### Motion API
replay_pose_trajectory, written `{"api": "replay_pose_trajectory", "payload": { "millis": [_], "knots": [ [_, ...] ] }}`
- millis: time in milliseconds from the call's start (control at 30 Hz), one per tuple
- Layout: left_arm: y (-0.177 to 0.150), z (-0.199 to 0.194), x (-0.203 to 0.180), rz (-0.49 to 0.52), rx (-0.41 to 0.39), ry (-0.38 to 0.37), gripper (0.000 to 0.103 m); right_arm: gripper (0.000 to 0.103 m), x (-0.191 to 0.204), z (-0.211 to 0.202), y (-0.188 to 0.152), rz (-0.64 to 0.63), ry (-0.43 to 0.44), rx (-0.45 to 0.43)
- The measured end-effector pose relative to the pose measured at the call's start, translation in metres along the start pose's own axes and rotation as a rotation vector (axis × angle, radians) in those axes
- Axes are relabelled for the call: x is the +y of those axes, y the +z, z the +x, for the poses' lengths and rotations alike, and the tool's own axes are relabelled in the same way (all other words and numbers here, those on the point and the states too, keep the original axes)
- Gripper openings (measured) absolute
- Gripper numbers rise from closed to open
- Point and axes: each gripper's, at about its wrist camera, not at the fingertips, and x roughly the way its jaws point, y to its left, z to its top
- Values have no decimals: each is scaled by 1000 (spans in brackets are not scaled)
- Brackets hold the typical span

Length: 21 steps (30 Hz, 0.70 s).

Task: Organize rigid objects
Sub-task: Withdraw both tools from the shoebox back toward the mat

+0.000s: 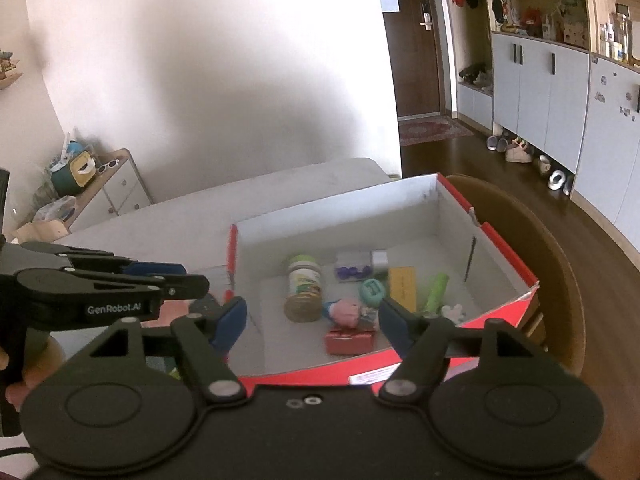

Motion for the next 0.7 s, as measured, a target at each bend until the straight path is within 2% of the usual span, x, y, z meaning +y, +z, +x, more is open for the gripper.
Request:
{"api": "replay_pose_trajectory", "payload": {
  "millis": [33, 67, 167, 267, 367, 500, 600, 700],
  "knots": [
    [-2, -3, 3, -1, -1, 2, 27, 74, 4, 0, -1, 0, 4, 0],
    [-4, -7, 7, -4, -3, 1, 33, 75, 9, -1, -3, -1, 6, -2],
    [-11, -18, 20, -12, -30, 2, 62, 78, 25, -2, -9, -9, 12, -4],
    [-17, -30, 31, -4, -56, 5, 63, 82, 43, -1, -16, -24, 19, -5],
    [-23, -37, 47, -21, -55, -6, 65, 92, 61, -1, -23, -36, 31, -9],
    [-30, -43, 70, -35, -68, 8, 75, 102, 82, 3, -30, -47, 35, -10],
    [-36, -41, 87, -43, -63, 22, 81, 102, 96, 11, -34, -50, 43, -2],
    [-43, -38, 105, -70, -56, 32, 82, 103, 111, 21, -40, -58, 45, 18]
  ]
}}
